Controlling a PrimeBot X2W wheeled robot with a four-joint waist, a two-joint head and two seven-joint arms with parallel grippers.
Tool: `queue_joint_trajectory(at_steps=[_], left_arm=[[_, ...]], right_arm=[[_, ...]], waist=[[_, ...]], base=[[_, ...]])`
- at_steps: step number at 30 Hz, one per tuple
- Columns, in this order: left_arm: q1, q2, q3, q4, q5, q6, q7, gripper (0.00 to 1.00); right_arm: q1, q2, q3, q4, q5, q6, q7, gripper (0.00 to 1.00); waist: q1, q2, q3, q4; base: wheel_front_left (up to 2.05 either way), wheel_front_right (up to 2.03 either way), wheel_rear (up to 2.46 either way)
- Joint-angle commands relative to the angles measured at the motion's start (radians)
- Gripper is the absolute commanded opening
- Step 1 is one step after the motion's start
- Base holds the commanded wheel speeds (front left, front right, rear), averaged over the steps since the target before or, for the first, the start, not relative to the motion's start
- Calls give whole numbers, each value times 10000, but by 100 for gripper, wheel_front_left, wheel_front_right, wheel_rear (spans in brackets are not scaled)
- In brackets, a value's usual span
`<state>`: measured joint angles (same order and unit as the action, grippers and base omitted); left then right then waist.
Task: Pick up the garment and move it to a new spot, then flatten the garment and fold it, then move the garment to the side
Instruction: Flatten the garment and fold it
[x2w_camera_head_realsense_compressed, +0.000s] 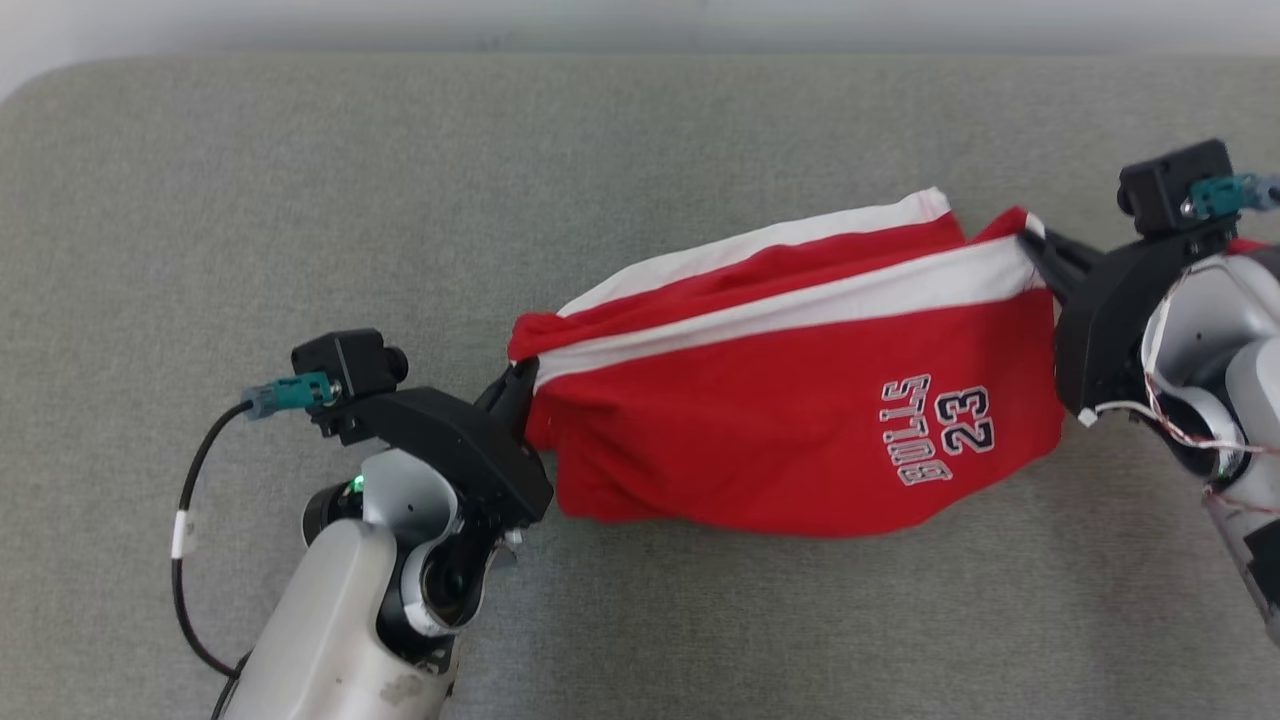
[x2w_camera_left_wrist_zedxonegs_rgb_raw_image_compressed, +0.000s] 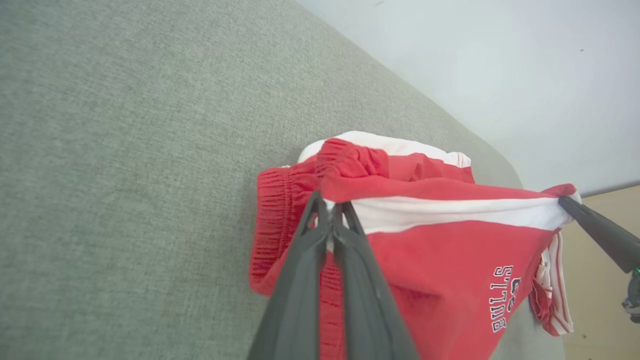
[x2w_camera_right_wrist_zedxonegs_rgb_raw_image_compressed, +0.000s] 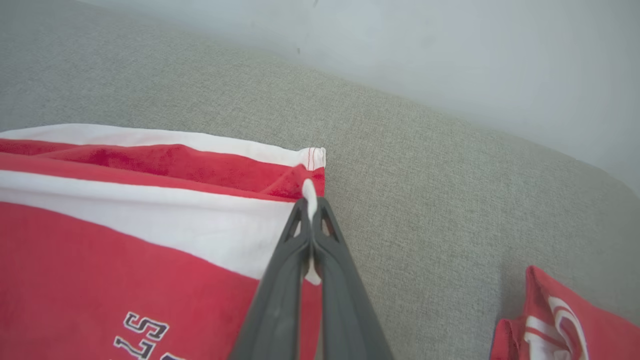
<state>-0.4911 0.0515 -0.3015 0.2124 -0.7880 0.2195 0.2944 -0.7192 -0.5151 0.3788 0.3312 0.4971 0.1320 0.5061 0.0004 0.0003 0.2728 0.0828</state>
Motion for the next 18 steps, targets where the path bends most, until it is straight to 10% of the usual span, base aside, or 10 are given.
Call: queue_joint_trajectory(at_steps=[1,14,15,16,18], left_arm=[[-296,3,-52,215,38,76,-240,0],[-1478,4,-714,1376,-559,178,-1482,0],[-1522,1,-782,1432,-602,198,-1539,36],[-1574,-1,-851,1474,-658,190,-1608,100],[-1639,0,-927,1544,-714,216,-1846,100]], right_arm=[[-369,-11,121,331,-78,-29,-312,0],[-2220,463,991,2975,-395,-29,-2452,0],[-2289,523,1039,3145,-420,-29,-2569,20],[-2349,580,1078,3321,-418,-29,-2680,100],[-2457,713,1125,3613,-383,-29,-2979,100]], waist=[[-4,-3,684,514],[-4,-3,1096,654],[-4,-3,1090,650],[-4,-3,1081,648],[-4,-3,1038,642]], base=[[0,0,0],[0,0,0],[0,0,0],[0,0,0],[0,0,0]])
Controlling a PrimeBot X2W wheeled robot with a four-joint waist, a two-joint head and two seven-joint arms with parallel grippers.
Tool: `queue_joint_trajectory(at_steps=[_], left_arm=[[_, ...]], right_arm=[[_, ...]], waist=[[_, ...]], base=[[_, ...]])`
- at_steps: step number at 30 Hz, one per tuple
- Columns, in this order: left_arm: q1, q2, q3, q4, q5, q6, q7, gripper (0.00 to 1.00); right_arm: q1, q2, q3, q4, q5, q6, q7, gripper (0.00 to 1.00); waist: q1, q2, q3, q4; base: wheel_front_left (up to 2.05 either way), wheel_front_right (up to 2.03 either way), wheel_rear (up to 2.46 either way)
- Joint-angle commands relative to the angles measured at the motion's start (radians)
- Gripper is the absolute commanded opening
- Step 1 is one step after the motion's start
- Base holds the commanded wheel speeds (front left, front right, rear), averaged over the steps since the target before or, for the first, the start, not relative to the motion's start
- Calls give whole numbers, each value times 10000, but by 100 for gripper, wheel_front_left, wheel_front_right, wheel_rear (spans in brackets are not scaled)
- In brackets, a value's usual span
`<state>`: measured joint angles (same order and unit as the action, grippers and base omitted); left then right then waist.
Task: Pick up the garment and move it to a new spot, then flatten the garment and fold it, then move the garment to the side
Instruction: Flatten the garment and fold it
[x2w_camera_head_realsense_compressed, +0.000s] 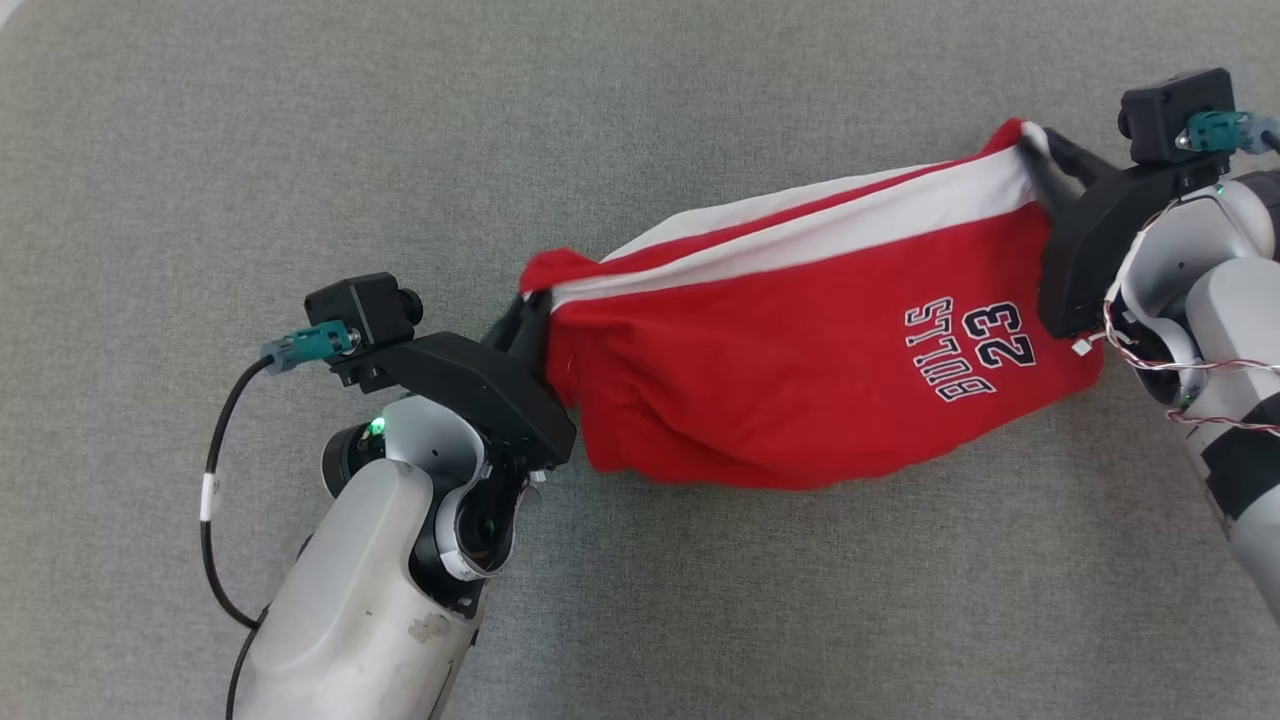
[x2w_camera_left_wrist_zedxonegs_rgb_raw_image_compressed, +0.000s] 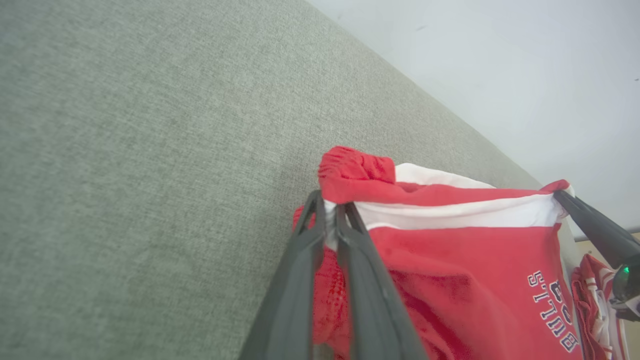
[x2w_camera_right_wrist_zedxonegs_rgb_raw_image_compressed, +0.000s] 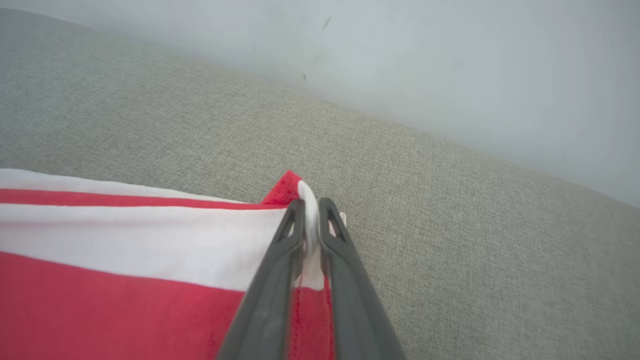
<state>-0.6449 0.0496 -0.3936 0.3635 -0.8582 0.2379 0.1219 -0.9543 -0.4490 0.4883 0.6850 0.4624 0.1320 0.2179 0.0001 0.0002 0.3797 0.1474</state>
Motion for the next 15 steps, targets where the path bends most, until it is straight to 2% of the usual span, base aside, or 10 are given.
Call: queue_joint_trajectory(at_steps=[1,7,15], left_arm=[[-125,21,-35,88,44,48,-271,100],[21,138,54,196,432,-194,-1513,100],[751,793,-193,292,1463,-606,-3291,100]], right_arm=[[-117,120,78,235,18,-29,-198,100],[-167,283,333,748,351,-29,-783,100],[390,118,273,1146,1089,-29,-784,100]], waist=[[-1,-2,-69,-7],[-1,-2,-488,-63],[-1,-2,-1206,-108]], base=[[0,0,0],[0,0,0],[0,0,0]])
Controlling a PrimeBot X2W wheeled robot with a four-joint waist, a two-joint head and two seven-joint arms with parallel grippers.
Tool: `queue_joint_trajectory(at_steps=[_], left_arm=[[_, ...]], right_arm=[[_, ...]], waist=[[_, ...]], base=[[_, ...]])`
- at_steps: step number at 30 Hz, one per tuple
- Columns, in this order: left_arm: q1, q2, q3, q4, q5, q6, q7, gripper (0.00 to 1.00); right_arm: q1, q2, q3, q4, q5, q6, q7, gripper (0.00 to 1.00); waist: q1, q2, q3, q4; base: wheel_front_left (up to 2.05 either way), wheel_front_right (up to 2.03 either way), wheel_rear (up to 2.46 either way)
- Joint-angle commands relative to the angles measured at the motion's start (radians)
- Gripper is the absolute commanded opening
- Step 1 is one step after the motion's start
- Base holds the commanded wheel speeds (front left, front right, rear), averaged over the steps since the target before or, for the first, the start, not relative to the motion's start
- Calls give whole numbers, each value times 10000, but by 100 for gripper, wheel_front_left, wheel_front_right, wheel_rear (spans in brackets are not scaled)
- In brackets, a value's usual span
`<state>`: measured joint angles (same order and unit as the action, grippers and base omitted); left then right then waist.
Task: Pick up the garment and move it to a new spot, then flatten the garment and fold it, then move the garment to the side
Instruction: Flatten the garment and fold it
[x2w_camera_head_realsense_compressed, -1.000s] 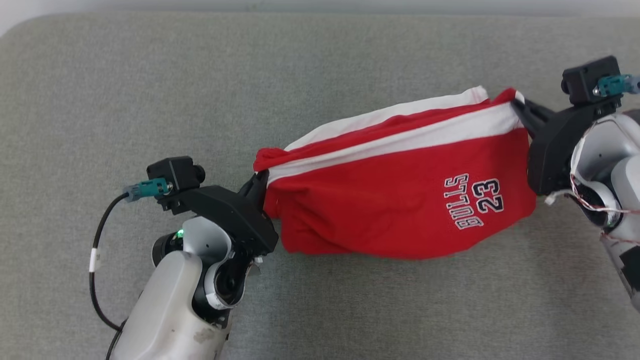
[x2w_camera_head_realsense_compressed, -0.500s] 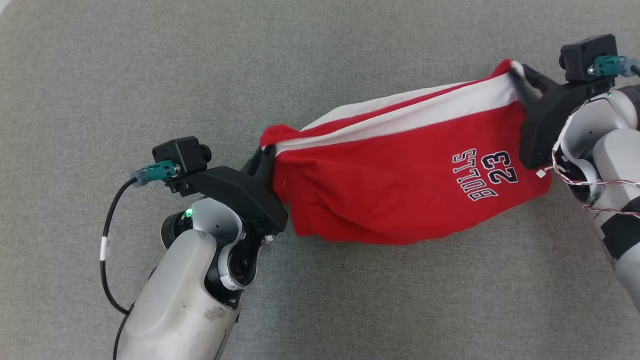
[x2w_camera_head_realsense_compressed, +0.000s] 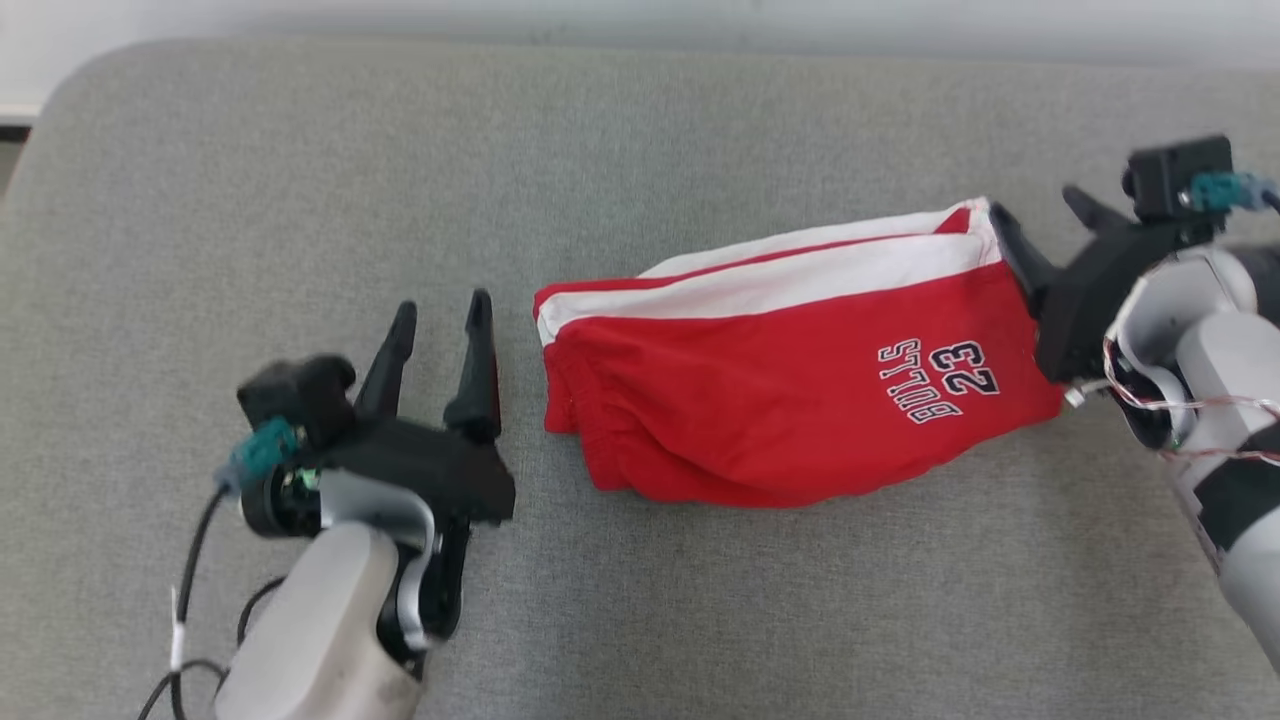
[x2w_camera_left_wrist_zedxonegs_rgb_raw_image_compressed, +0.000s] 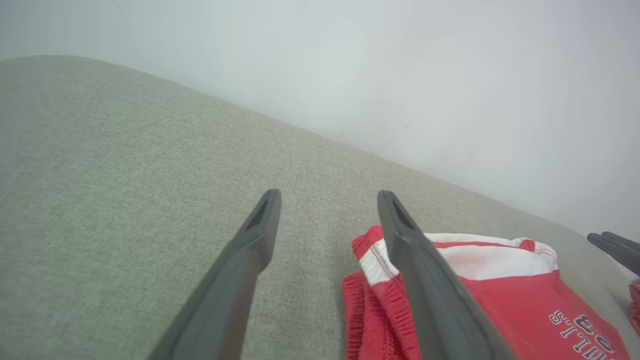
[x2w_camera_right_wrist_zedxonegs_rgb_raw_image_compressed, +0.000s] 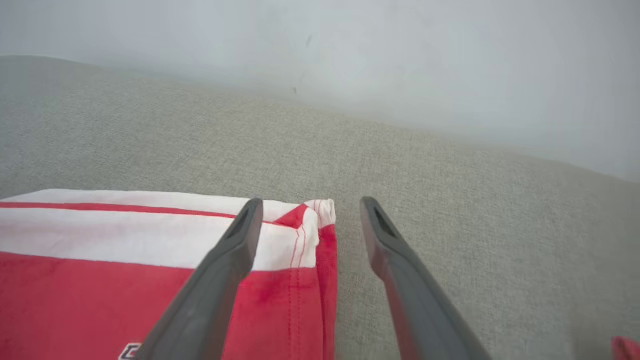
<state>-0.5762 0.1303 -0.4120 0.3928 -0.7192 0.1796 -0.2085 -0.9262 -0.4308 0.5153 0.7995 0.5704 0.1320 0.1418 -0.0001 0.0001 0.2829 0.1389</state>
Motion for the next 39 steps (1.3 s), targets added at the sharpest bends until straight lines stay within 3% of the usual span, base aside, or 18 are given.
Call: queue_joint_trajectory(at_steps=[1,5,9,17,30,31,32,33,39], left_arm=[[196,108,-56,-16,276,-53,-174,100],[924,206,235,-289,724,-203,-533,100],[1818,184,865,-1217,2001,-313,-564,100],[3773,-242,1994,-2630,4121,-1174,-560,100],[5291,-760,2981,-3296,5095,-1961,-562,100],[5315,-765,3015,-3336,5148,-1973,-562,100],[5359,-773,3043,-3361,5193,-1997,-562,100],[5410,-777,3063,-3365,5244,-2025,-562,100],[5477,-794,3161,-3338,5299,-2128,-562,100]], right_arm=[[193,-82,-45,65,124,-29,38,100],[533,-164,-77,270,367,-29,188,100],[776,-262,-71,448,516,-29,325,100],[769,-206,-301,897,735,-29,477,100],[933,387,-582,2381,916,-29,1723,100],[985,415,-527,2424,874,-29,1773,85],[1042,436,-482,2434,830,-28,1770,13],[1104,448,-453,2433,810,-28,1767,0],[1190,165,-696,2719,459,-39,961,0]], waist=[[1,-1,-324,-16],[1,-1,-541,33],[1,-1,-565,173],[1,-1,-292,414],[1,-1,-79,795],[1,-1,-96,807],[1,-1,-122,813],[1,-1,-154,811],[1,-1,-434,725]], base=[[0,0,0],[0,0,0],[0,0,0],[0,0,0],[0,0,0],[0,0,0],[0,0,0],[0,0,0],[0,0,0]])
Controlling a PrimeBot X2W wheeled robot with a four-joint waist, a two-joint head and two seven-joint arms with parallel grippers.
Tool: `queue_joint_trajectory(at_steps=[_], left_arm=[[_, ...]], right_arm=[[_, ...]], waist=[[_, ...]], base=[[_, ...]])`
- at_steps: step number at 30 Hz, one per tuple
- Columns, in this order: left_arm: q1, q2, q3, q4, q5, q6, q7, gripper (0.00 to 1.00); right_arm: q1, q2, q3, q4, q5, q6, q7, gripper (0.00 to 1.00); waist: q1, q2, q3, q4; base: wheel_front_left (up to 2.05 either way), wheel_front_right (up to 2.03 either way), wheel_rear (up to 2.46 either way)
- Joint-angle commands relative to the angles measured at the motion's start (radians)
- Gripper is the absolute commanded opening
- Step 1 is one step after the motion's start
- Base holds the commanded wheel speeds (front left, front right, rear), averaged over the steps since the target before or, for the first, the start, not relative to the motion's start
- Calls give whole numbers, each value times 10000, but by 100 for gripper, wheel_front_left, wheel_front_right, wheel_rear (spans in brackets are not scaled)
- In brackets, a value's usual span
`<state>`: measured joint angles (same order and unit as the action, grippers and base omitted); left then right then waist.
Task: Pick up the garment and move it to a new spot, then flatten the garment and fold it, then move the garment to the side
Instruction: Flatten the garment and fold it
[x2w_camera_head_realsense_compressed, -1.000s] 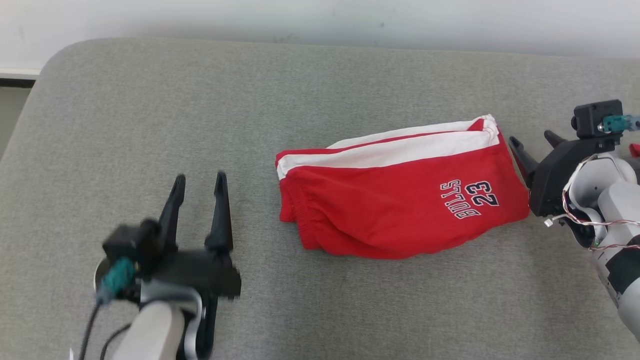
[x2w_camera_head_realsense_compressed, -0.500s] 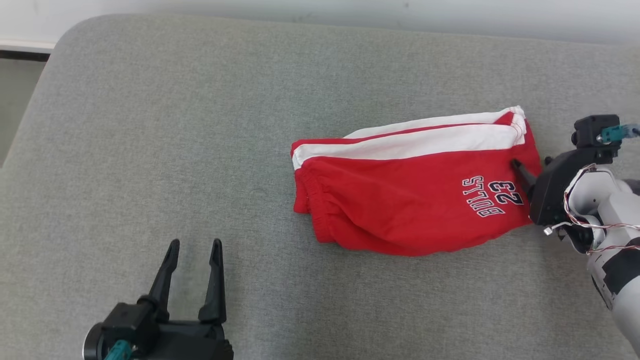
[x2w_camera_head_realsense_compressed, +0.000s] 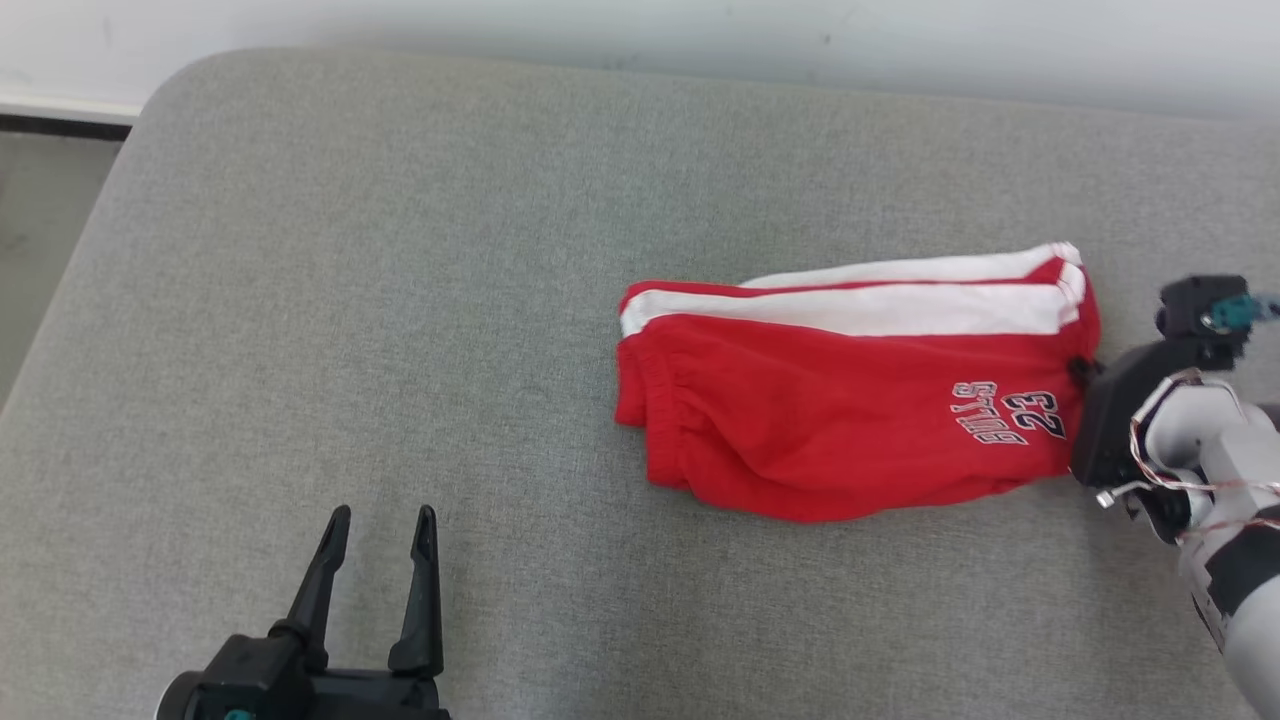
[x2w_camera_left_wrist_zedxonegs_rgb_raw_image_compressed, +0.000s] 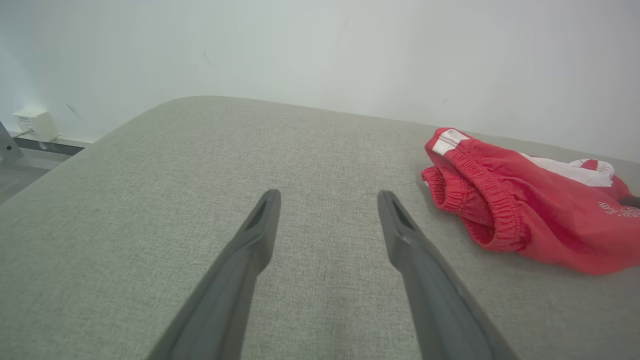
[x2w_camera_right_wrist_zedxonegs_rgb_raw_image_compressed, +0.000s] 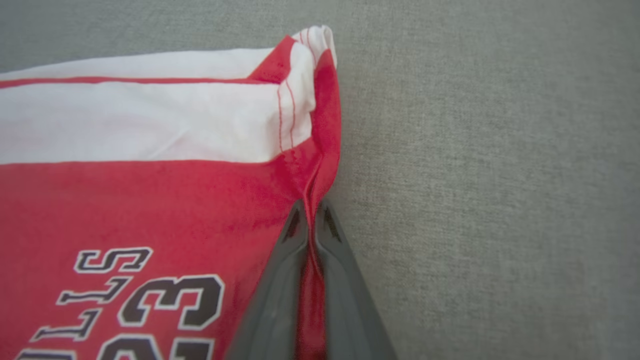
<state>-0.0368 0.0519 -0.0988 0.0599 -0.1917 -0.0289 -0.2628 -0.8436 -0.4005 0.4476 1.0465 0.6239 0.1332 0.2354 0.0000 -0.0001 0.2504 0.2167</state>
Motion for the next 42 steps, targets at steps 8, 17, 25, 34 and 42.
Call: queue_joint_trajectory(at_steps=[8,17,25,34,42], left_arm=[[525,-11,70,99,-54,1,-20,100],[850,-13,66,195,-154,-23,-20,100],[918,-12,-6,183,-159,63,-19,100],[785,-12,-14,290,-211,-19,-19,100],[617,-13,-138,351,-255,11,-21,100]], right_arm=[[505,-264,-851,1137,-1070,-44,-1915,0],[19,-762,-1324,1685,-2554,-43,-2973,0],[-308,168,-1155,939,-3440,-43,-2681,0],[221,1678,-373,-1026,-3464,-41,-1107,0],[663,2409,124,-2023,-3297,-41,303,0]], waist=[[0,1,-916,-471],[0,1,-1406,-786],[0,1,-1605,-890],[0,1,-1564,-718],[0,1,-1424,-421]], base=[[0,0,0],[0,0,0],[0,0,0],[0,0,0],[0,0,0]])
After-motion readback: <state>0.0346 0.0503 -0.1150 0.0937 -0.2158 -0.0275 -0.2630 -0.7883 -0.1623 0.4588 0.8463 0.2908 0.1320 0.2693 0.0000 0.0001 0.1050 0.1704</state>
